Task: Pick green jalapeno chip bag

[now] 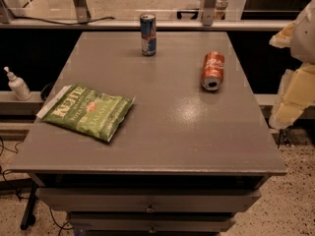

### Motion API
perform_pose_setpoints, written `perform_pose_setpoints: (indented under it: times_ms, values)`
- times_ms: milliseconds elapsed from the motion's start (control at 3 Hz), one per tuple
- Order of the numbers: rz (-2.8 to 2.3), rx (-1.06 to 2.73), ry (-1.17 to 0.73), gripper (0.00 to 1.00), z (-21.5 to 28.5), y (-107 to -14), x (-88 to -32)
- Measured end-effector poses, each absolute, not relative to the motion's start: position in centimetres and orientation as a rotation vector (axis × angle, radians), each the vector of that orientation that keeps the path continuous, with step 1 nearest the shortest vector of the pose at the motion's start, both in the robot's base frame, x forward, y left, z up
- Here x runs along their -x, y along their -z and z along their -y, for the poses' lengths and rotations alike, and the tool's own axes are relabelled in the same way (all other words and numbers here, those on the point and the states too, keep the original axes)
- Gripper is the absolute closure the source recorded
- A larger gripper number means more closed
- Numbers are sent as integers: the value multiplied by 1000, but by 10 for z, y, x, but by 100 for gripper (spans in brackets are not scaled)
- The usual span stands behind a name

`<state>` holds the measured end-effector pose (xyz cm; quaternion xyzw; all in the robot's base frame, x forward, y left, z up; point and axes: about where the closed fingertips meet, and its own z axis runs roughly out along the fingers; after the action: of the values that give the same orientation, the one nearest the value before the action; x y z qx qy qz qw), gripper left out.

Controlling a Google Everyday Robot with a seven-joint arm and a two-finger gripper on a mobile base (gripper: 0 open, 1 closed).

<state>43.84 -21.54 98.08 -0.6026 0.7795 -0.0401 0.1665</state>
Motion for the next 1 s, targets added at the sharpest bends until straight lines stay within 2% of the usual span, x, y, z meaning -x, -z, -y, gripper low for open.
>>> perform_pose_setpoints:
  times_ms: [333,1000]
  values:
    - [-2219,1715,114,0,215,-981,-438]
    - [-2107,1644,-95,0,148,-973,-454]
